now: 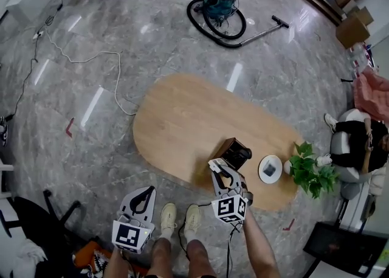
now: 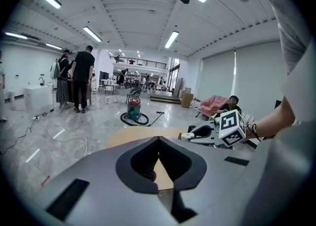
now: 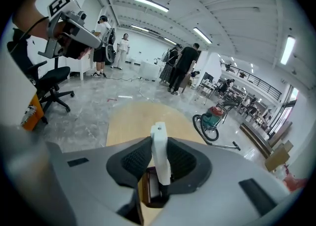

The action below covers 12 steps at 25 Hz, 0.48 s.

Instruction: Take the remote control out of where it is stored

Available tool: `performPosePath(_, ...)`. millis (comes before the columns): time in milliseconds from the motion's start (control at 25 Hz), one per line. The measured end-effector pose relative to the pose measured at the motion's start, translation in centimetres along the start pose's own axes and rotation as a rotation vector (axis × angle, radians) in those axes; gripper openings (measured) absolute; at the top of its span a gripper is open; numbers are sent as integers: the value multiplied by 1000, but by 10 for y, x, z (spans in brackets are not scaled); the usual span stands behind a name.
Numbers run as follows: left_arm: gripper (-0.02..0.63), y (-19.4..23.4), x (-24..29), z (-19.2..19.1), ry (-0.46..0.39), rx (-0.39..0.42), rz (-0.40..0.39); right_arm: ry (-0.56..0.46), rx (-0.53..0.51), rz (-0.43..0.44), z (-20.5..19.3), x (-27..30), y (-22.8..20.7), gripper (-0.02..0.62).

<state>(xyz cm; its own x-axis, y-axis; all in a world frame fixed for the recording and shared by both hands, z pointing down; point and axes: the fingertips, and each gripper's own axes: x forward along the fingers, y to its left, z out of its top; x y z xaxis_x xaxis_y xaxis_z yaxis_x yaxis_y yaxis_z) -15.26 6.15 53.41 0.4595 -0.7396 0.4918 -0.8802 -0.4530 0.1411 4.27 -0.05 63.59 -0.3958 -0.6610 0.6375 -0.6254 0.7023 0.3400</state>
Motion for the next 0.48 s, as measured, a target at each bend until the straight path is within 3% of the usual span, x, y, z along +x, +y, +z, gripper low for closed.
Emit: performPosePath(480, 6, 26, -33, 30, -60, 5, 45, -70, -69, 28, 76, 12, -5, 103)
